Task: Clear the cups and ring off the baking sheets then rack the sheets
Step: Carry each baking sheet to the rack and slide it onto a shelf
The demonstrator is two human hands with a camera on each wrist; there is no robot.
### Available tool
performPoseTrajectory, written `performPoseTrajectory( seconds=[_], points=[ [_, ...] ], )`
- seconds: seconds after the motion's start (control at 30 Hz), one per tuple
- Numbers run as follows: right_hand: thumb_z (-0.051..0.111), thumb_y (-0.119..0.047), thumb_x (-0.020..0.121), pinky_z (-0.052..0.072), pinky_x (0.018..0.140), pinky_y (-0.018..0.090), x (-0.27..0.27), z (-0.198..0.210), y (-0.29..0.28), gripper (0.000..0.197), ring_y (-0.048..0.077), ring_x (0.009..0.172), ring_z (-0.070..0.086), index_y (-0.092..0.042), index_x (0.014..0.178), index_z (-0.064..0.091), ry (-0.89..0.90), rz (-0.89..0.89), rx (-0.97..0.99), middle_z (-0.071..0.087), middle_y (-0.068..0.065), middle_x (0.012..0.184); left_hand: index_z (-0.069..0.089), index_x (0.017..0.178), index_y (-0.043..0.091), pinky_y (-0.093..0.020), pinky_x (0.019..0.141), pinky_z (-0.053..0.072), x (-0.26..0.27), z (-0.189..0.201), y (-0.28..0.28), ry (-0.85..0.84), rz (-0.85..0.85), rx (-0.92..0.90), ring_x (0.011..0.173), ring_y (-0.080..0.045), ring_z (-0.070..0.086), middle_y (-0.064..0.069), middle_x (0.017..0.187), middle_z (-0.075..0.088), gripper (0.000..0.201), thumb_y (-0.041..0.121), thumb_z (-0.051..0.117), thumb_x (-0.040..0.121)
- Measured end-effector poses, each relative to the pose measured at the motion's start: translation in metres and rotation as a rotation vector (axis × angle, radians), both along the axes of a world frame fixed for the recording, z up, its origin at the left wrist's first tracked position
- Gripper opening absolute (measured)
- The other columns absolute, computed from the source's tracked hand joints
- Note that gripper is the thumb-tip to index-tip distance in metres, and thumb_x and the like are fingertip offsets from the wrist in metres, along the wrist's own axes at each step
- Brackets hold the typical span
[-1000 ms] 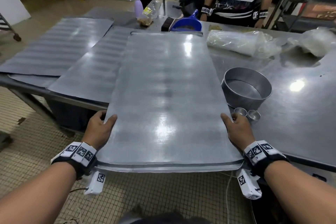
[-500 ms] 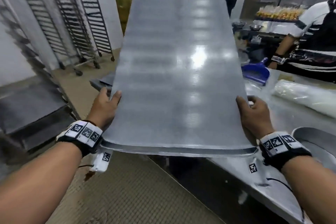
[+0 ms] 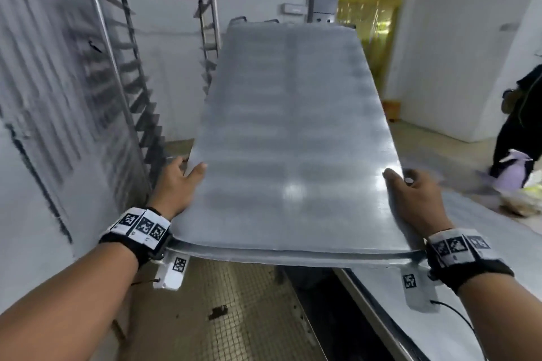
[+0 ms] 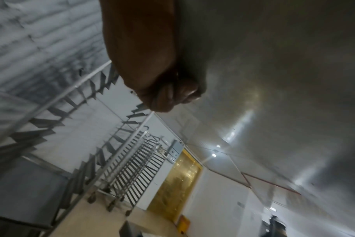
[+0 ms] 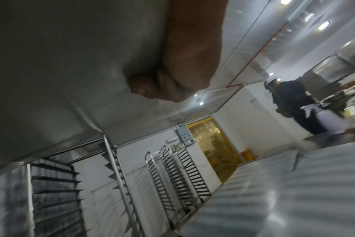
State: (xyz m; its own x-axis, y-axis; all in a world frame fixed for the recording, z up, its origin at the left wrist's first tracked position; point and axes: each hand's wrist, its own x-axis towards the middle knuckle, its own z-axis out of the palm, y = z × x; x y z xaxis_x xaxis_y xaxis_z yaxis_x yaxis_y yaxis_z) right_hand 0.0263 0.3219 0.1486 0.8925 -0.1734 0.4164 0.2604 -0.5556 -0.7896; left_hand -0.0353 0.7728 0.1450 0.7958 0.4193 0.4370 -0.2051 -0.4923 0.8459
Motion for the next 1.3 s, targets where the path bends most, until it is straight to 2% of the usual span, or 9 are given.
performPoseTrajectory(
  seconds=[0.07, 0.2, 0.37, 0.53, 0.67, 0.87, 1.03, 1.17, 1.3],
  points=[
    [0.061, -0.048, 0.092, 0.046, 0.076, 0.033, 0.034, -0.005, 0.038, 0.037, 0.023, 0.084, 0.065, -0.012, 0.096, 0.069, 0.022, 0.040, 0.008, 0.070, 0.003, 0.087, 0.061, 0.107, 0.020, -0.004, 0.065, 0.043, 0.007, -0.004, 0.035, -0.003, 0.050, 0.010, 0.082, 0.004, 0.060, 0.013, 0.091, 0.065, 0.014, 0.023, 0.067, 0.095],
    [0.061, -0.051, 0.089, 0.053, 0.075, 0.037, 0.093, -0.015, 0.110, 0.037, 0.024, 0.080, 0.067, -0.015, 0.087, 0.069, 0.037, 0.123, -0.007, 0.070, 0.001, 0.080, 0.065, 0.113, 0.015, -0.035, 0.093, 0.051, 0.017, -0.013, 0.099, 0.022, 0.149, -0.001, 0.101, -0.018, 0.065, 0.004, 0.102, 0.069, 0.023, 0.027, 0.068, 0.094],
    [0.060, -0.052, 0.090, 0.050, 0.071, 0.034, 0.154, -0.026, 0.178, 0.041, 0.027, 0.079, 0.067, -0.012, 0.086, 0.068, 0.091, 0.258, -0.069, 0.071, 0.005, 0.081, 0.062, 0.112, 0.021, -0.029, 0.090, 0.048, 0.020, -0.022, 0.147, 0.076, 0.231, -0.006, 0.100, -0.017, 0.065, 0.018, 0.096, 0.065, 0.019, 0.023, 0.068, 0.095],
    [0.061, -0.047, 0.093, 0.047, 0.077, 0.035, 0.211, -0.045, 0.218, 0.044, 0.031, 0.092, 0.065, -0.005, 0.103, 0.070, 0.159, 0.377, -0.141, 0.072, 0.012, 0.094, 0.059, 0.112, 0.020, -0.033, 0.087, 0.050, 0.032, -0.038, 0.163, 0.175, 0.343, -0.026, 0.096, -0.022, 0.064, -0.002, 0.106, 0.066, 0.020, 0.026, 0.067, 0.094],
    [0.062, -0.047, 0.093, 0.047, 0.070, 0.035, 0.254, -0.069, 0.235, 0.042, 0.028, 0.078, 0.064, -0.007, 0.086, 0.068, 0.221, 0.451, -0.179, 0.070, 0.006, 0.077, 0.062, 0.111, 0.014, -0.030, 0.078, 0.049, 0.049, -0.065, 0.163, 0.253, 0.430, -0.031, 0.097, -0.028, 0.067, -0.009, 0.102, 0.068, 0.022, 0.024, 0.069, 0.094],
    [0.062, -0.044, 0.093, 0.039, 0.051, 0.029, 0.301, -0.085, 0.239, 0.051, 0.020, 0.050, 0.051, -0.006, 0.060, 0.055, 0.258, 0.518, -0.239, 0.056, 0.002, 0.050, 0.062, 0.127, 0.001, -0.039, 0.093, 0.051, 0.071, -0.104, 0.158, 0.388, 0.526, -0.079, 0.108, -0.031, 0.065, -0.012, 0.122, 0.067, 0.054, 0.038, 0.073, 0.089],
    [0.063, -0.044, 0.093, 0.042, 0.054, 0.034, 0.335, -0.085, 0.250, 0.053, 0.026, 0.053, 0.056, 0.000, 0.064, 0.058, 0.243, 0.575, -0.225, 0.061, 0.010, 0.055, 0.061, 0.126, 0.001, -0.033, 0.091, 0.048, 0.092, -0.098, 0.156, 0.388, 0.571, -0.112, 0.108, -0.029, 0.064, -0.012, 0.121, 0.065, 0.048, 0.033, 0.072, 0.091],
    [0.062, -0.045, 0.094, 0.043, 0.055, 0.032, 0.360, -0.073, 0.271, 0.053, 0.032, 0.062, 0.062, 0.001, 0.067, 0.062, 0.211, 0.588, -0.230, 0.066, 0.013, 0.060, 0.061, 0.112, 0.010, -0.029, 0.077, 0.047, 0.116, -0.078, 0.171, 0.351, 0.548, -0.099, 0.086, -0.021, 0.063, -0.007, 0.103, 0.065, 0.026, 0.027, 0.069, 0.093],
    [0.062, -0.045, 0.094, 0.048, 0.063, 0.036, 0.383, -0.066, 0.298, 0.049, 0.031, 0.070, 0.065, 0.000, 0.075, 0.067, 0.209, 0.577, -0.223, 0.070, 0.013, 0.071, 0.061, 0.126, 0.003, -0.040, 0.089, 0.056, 0.142, -0.077, 0.210, 0.357, 0.524, -0.109, 0.096, -0.026, 0.069, -0.012, 0.113, 0.070, 0.052, 0.039, 0.072, 0.090]
  ],
)
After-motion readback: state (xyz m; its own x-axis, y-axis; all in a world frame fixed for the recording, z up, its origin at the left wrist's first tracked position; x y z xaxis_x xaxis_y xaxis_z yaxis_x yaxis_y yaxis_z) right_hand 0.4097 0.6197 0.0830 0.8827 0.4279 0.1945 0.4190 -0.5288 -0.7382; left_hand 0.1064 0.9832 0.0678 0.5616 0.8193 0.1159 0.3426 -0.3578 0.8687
